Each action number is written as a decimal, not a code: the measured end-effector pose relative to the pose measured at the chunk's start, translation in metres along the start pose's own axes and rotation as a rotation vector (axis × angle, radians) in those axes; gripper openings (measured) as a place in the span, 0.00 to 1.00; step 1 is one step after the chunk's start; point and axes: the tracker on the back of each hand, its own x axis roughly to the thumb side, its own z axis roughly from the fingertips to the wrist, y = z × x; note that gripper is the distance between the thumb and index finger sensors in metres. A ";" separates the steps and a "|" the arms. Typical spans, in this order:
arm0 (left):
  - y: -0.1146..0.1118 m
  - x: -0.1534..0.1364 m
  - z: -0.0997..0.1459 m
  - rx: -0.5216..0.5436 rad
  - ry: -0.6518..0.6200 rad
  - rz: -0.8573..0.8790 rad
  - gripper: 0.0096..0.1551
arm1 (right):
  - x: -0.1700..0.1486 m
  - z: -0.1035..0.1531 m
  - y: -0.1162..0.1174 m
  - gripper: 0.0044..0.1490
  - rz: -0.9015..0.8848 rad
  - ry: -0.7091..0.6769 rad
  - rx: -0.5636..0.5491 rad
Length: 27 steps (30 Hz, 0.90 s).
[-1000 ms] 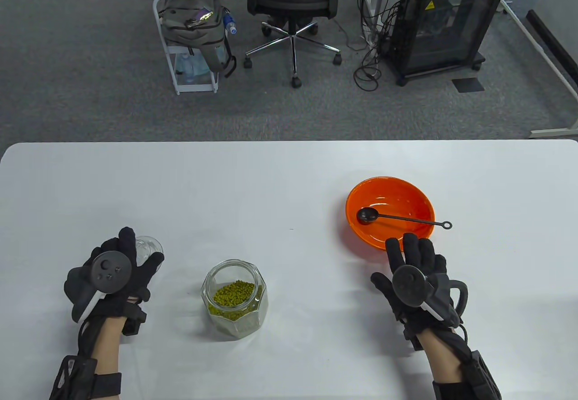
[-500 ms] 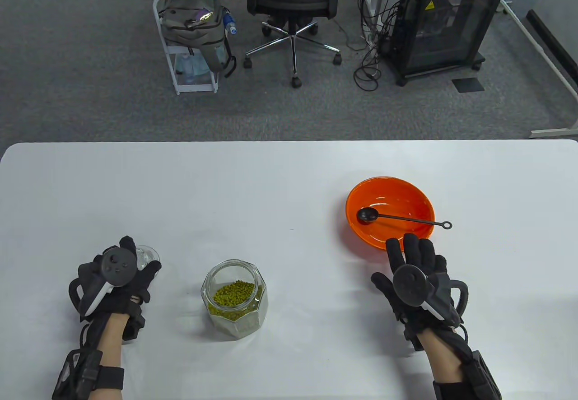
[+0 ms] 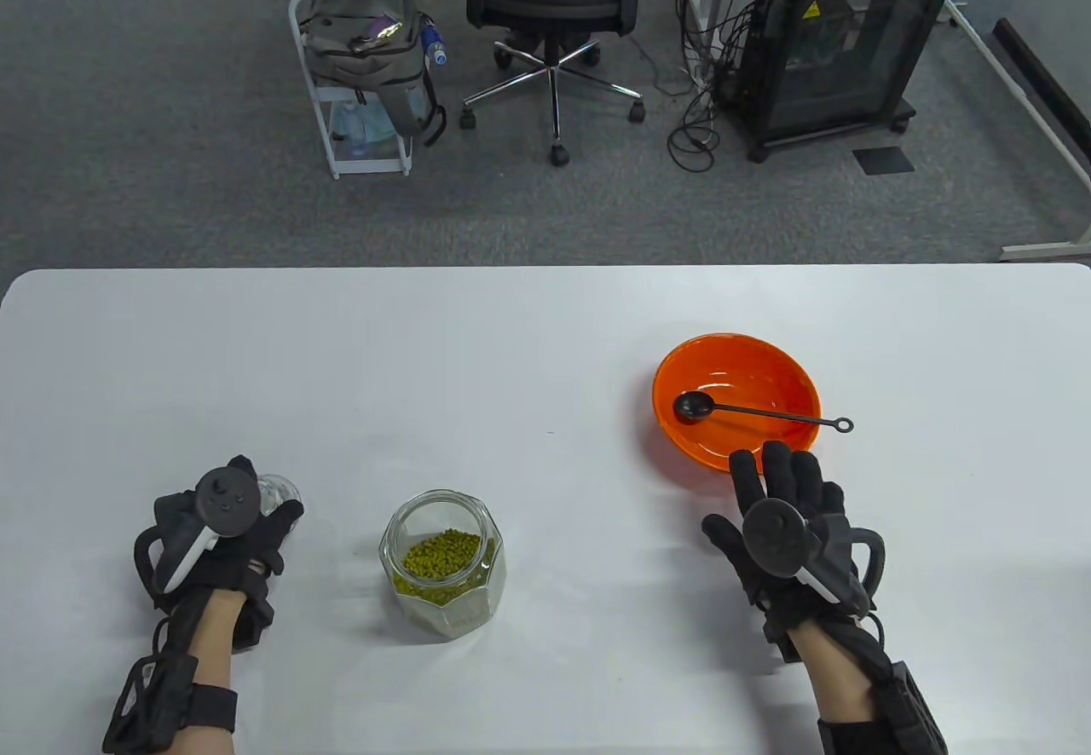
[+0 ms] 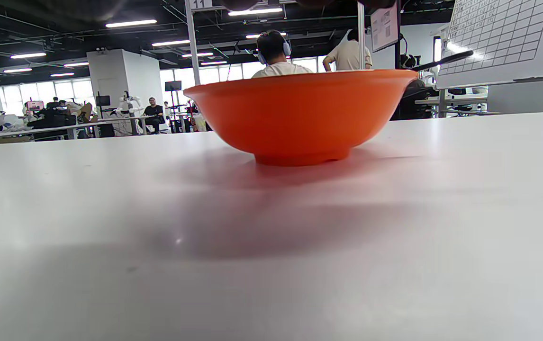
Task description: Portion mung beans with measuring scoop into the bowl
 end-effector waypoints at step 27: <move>0.038 0.046 0.038 0.200 -0.171 0.016 0.56 | -0.028 -0.002 -0.007 0.51 -0.103 0.225 -0.119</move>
